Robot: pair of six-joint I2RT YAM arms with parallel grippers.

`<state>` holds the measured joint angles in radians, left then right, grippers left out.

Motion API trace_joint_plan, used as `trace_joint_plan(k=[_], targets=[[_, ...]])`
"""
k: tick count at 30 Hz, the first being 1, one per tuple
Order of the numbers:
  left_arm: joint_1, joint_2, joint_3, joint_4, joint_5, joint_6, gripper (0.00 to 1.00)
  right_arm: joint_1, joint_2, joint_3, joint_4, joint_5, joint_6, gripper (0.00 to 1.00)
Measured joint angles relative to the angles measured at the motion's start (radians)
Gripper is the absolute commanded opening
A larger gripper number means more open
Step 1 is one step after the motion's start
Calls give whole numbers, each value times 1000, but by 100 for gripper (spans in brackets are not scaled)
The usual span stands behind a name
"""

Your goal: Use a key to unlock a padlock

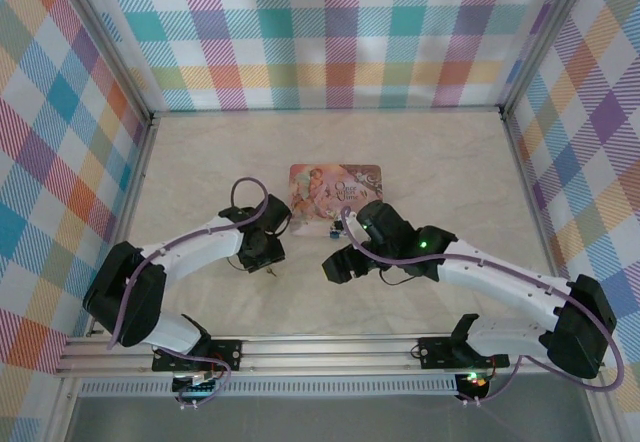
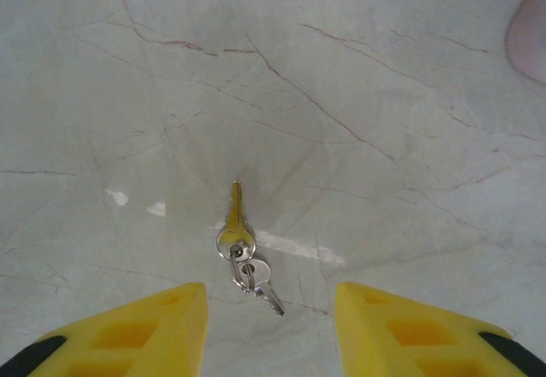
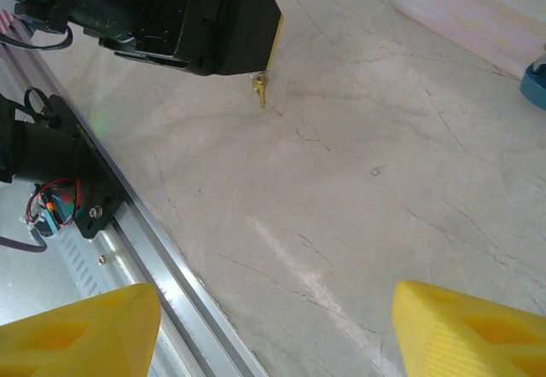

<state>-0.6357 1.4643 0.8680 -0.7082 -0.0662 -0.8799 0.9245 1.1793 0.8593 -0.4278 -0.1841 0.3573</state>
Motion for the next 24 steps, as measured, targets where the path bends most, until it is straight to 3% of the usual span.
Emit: trace_joint_plan(k=[14,21,24], targets=[[-11,101,-23,40,-2,-21,29,0,-5,0,1,19,0,72],[-12,107,-23,30,-18,-16,3,0,-21,0,4,19,0,73],[-12,107,-17,31,-23,-14,0,0,-33,0,5,19,0,73]])
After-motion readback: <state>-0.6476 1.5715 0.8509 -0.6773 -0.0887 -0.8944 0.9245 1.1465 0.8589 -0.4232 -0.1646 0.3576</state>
